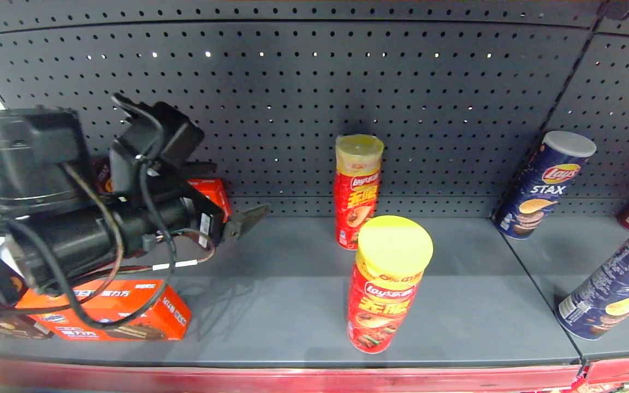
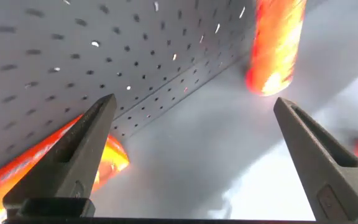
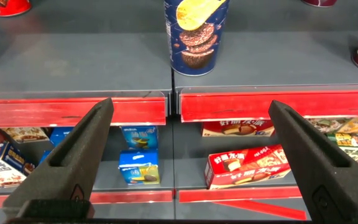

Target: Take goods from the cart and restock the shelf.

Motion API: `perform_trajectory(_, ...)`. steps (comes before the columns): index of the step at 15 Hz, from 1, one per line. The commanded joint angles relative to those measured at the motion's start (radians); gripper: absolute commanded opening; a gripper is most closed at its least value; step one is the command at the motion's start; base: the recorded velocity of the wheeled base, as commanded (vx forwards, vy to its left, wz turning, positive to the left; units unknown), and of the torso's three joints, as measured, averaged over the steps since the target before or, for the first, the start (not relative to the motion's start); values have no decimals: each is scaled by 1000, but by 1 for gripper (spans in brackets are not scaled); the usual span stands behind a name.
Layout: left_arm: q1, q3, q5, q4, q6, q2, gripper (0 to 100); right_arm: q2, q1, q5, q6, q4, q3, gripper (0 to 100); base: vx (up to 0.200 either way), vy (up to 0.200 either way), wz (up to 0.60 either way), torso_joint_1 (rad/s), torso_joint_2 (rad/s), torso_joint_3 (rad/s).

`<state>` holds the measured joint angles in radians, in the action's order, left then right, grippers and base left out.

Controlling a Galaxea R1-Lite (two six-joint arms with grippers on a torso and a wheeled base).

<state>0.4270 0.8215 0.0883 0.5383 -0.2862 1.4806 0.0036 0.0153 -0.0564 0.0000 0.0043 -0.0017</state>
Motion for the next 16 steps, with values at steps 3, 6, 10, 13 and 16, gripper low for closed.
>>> perform_trajectory(3, 45, -278, -51, -3, 76, -473, 100, 1, 0, 0, 0, 0, 0, 100, 0, 0, 0, 0, 0, 0)
perform_trajectory(6, 22, -475, -70, -40, 91, -861, 100, 1, 0, 0, 0, 0, 0, 100, 0, 0, 0, 0, 0, 0)
perform_trajectory(10, -310, -702, -28, -38, 157, -1097, 100, 1, 0, 0, 0, 0, 0, 100, 0, 0, 0, 0, 0, 0)
perform_trajectory(13, -445, -821, 14, -115, 163, -1310, 100, 1, 0, 0, 0, 0, 0, 100, 0, 0, 0, 0, 0, 0)
perform_trajectory(16, -439, -821, 14, -368, 160, -1451, 100, 1, 0, 0, 0, 0, 0, 100, 0, 0, 0, 0, 0, 0)
